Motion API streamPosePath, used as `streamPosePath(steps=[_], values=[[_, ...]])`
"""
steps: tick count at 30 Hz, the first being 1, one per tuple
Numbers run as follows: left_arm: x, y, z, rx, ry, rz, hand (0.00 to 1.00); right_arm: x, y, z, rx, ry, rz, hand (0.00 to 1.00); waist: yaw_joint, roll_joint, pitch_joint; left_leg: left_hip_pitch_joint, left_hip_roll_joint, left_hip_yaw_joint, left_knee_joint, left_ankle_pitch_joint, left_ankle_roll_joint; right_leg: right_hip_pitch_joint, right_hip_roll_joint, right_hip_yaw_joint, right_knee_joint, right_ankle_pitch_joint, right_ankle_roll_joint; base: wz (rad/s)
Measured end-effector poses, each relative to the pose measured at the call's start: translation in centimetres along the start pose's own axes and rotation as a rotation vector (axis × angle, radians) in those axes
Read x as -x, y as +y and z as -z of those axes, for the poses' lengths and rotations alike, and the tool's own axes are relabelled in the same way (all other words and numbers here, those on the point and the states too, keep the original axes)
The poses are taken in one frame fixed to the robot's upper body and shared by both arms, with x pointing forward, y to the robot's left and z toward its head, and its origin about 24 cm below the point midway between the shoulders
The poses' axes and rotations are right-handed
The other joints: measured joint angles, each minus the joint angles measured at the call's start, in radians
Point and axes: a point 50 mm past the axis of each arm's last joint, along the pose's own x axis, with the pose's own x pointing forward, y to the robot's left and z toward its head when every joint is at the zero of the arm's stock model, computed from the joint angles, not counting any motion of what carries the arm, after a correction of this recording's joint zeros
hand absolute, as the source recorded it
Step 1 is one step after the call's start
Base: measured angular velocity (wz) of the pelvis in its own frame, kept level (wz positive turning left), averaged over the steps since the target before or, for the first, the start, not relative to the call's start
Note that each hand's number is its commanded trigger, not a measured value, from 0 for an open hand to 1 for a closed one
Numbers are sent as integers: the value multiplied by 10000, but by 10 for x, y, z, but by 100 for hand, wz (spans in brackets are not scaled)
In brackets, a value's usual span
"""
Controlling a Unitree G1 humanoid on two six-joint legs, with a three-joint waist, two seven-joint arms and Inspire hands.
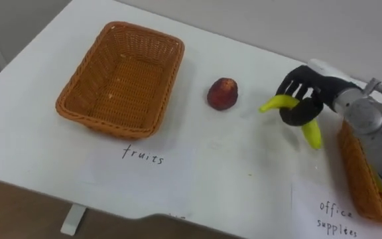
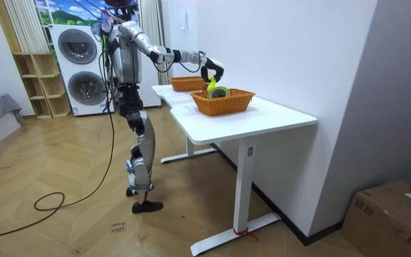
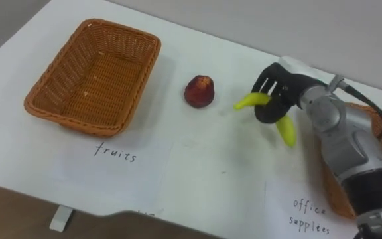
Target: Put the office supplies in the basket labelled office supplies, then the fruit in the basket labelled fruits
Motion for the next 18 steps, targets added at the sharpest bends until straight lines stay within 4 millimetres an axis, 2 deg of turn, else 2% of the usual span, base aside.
streamPosePath(steps=[3, 8, 11, 12, 13, 16, 18], values=[[0, 0, 4, 12, 136, -40, 0, 0, -1, -1, -183, -35, 102, 100, -59, 78, -21, 326, 5, -42, -129, -1, 0, 306, -8, -72, 9, -2, 2, 4], [2, -5, 8, 60, 356, -51, 0, 3, -10, -13, -325, -503, 469, 100, -144, 91, -37, 427, -15, -44, -192, 4, 3, 433, -68, -126, 12, -1, 2, 1], [4, -8, 15, 108, 476, 17, 0, 6, -17, -20, -549, -834, 775, 100, -237, 100, -30, 539, -27, -38, -207, 9, 12, 516, -74, -127, 8, 0, 4, 0], [5, -9, 18, 108, 505, 47, 0, 7, -18, -22, -542, -891, 837, 100, -283, 178, -18, 602, -24, -45, -238, 8, 13, 582, -81, -141, 11, -1, 6, 0], [5, -11, 17, 123, 502, 95, 0, 8, -21, -24, -548, -1003, 973, 100, -284, 158, -62, 646, -26, -40, -264, 8, 13, 592, -86, -148, 13, -1, 6, 0], [6, -15, 17, 161, 491, 195, 0, 11, -27, -27, -823, -1187, 1353, 100, -284, 246, -30, 804, -33, -34, -267, 21, 30, 731, -91, -147, 7, -3, 9, 0], [6, -15, 16, 189, 474, 221, 0, 13, -28, -25, -975, -1172, 1492, 100, -279, 280, -67, 928, -35, -32, -360, 28, 37, 765, -90, -147, 18, -6, 13, 0]])
